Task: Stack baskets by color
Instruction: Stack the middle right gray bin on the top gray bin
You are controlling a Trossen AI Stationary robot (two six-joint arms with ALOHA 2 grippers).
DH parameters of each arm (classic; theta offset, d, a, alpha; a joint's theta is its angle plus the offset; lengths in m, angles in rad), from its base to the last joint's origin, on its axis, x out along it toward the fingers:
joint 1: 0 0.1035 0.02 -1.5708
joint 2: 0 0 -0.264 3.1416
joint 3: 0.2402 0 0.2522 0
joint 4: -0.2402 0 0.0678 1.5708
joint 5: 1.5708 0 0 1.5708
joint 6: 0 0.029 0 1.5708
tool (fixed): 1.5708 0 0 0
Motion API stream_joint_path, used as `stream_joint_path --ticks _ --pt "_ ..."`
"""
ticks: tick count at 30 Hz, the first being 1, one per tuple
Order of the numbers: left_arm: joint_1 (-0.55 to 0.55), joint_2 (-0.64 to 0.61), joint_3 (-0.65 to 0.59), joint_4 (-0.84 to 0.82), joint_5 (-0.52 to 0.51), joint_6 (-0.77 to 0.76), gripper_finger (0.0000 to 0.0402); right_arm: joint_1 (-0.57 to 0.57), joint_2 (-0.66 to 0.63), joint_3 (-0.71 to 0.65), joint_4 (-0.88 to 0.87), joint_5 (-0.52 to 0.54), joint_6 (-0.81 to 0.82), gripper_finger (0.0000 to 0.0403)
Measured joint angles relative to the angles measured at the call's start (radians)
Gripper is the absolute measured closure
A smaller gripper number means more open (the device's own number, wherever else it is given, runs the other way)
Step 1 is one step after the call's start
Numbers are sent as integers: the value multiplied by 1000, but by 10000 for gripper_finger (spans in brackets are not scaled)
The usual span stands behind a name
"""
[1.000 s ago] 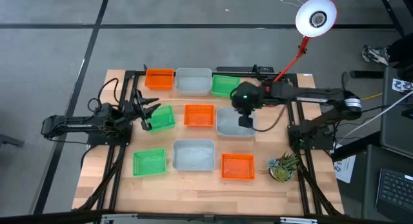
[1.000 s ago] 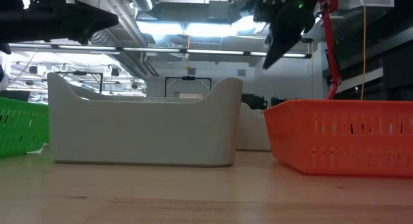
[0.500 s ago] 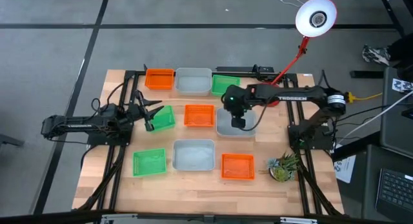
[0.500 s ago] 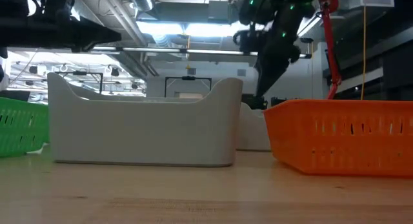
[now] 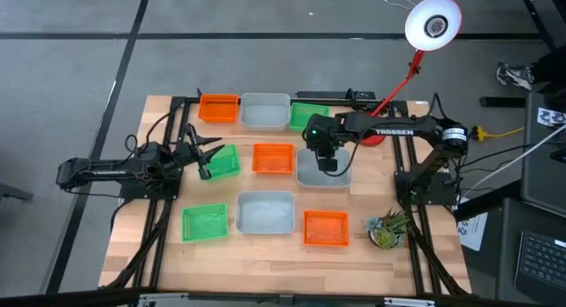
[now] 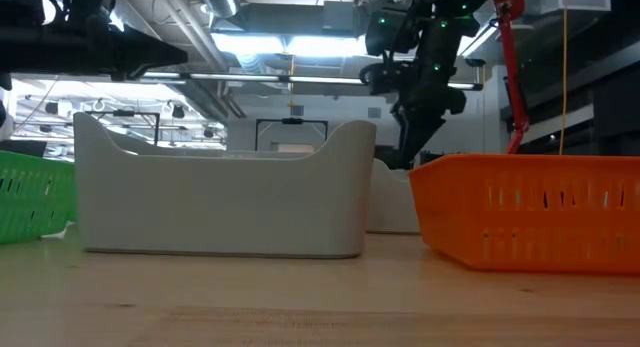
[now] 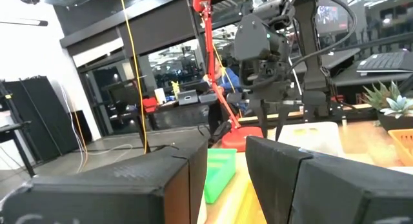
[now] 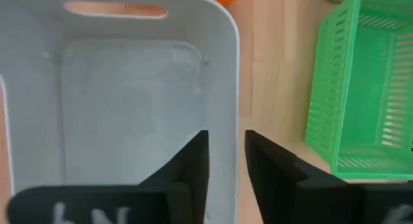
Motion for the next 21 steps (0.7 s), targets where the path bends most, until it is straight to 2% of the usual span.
stream_joint_path --ticks 9,21 --pt "0 0 0 -3 0 0 301 -15 6 -5 -9 8 14 247" --pt "0 0 0 -4 -3 1 301 -38 139 -7 -24 19 39 252"
